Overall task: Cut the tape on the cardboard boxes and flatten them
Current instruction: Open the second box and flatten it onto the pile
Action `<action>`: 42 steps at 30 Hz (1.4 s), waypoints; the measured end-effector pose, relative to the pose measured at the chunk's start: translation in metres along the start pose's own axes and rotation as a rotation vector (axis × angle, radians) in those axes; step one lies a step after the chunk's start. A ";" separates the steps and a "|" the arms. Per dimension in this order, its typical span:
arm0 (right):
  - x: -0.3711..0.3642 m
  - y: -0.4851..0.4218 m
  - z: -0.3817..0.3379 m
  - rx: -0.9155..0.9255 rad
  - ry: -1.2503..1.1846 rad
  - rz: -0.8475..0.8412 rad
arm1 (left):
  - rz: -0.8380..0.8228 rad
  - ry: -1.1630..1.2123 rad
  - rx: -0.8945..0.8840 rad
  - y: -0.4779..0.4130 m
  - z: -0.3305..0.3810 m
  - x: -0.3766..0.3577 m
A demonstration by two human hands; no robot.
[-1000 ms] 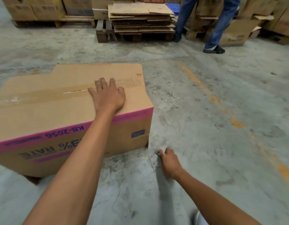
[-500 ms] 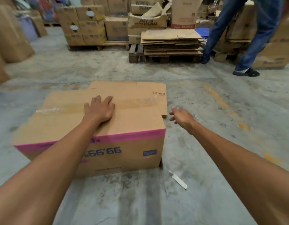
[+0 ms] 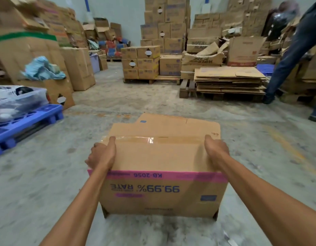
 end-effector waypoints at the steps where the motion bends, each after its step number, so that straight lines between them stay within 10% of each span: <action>1: 0.011 -0.004 -0.003 -0.005 -0.138 0.032 | 0.014 0.141 0.015 0.002 0.002 0.003; 6: 0.058 -0.020 -0.031 0.059 -1.056 -0.326 | -0.426 1.205 0.094 -0.017 0.028 0.012; 9: 0.081 -0.007 -0.035 0.275 -0.780 -0.712 | -0.789 0.871 -0.019 -0.041 0.006 0.003; 14: 0.062 0.009 0.016 0.374 0.334 -0.968 | -1.252 -0.348 -0.141 0.030 -0.015 -0.010; 18: 0.028 0.025 -0.022 0.442 0.690 -0.811 | -1.157 -0.789 -0.184 0.055 0.021 -0.039; 22: -0.009 0.011 -0.061 0.408 0.819 -0.440 | -1.074 -0.732 -0.065 0.056 0.055 -0.054; 30: -0.073 -0.034 -0.061 0.165 0.934 -0.198 | -0.375 -0.740 -0.036 0.049 0.049 -0.089; 38: -0.010 0.008 -0.108 0.500 0.790 -0.191 | -0.508 -0.491 -0.106 0.020 0.058 -0.072; 42: 0.045 -0.009 -0.105 0.474 0.600 -0.204 | -0.414 0.192 -0.145 0.016 0.084 -0.016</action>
Point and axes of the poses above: each hand's wrist, its own y-axis away from the middle knuckle, its own x-axis out of the back of the hand, z = x × y, the point moved 8 cm from there along -y, towards the middle knuckle, and after that the axes turned 10 degrees about y, right-handed, at the moved point
